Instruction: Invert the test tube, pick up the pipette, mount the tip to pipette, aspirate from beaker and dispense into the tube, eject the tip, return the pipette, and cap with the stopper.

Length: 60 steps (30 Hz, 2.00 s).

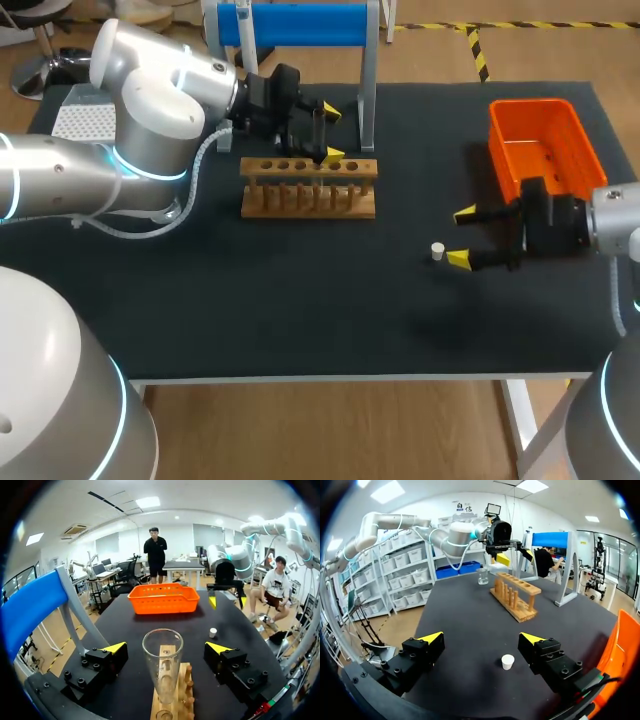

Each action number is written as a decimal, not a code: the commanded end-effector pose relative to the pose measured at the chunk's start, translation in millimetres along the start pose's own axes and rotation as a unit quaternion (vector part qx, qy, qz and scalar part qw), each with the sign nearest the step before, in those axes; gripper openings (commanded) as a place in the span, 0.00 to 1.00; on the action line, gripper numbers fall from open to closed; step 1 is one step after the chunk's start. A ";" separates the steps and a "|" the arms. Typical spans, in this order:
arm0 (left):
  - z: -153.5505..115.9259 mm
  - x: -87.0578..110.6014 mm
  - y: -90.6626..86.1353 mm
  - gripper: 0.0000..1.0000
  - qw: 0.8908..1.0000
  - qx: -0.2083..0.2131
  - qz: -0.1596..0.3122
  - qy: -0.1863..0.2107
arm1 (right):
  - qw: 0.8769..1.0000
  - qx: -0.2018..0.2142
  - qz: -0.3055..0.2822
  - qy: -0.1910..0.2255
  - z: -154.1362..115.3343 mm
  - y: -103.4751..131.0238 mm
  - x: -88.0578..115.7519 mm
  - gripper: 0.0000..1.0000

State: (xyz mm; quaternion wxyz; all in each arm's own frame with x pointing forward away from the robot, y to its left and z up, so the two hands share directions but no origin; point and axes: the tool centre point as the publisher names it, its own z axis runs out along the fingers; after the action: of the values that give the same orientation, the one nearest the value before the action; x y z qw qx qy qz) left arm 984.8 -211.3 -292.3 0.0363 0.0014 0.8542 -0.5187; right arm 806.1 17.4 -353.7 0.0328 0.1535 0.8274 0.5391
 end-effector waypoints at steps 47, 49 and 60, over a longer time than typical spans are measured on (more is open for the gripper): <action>0.0 -1.6 1.0 1.00 1.000 0.001 0.001 0.002 | 1.000 0.012 -0.001 -0.015 8.4 -16.1 -7.1 1.00; 0.0 -1.6 1.0 1.00 1.000 0.001 0.001 0.002 | 1.000 0.013 -0.003 -0.015 10.4 -17.8 -7.9 1.00; 0.0 -1.6 1.0 1.00 1.000 0.001 0.001 0.002 | 0.999 0.025 -0.005 -0.030 21.7 -31.2 -13.6 1.00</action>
State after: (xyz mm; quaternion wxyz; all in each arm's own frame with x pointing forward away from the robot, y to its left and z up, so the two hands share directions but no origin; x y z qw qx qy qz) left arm 984.8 -211.3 -292.3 0.0363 0.0014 0.8542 -0.5186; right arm 816.8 17.2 -385.6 0.0535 0.1654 0.8406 0.5130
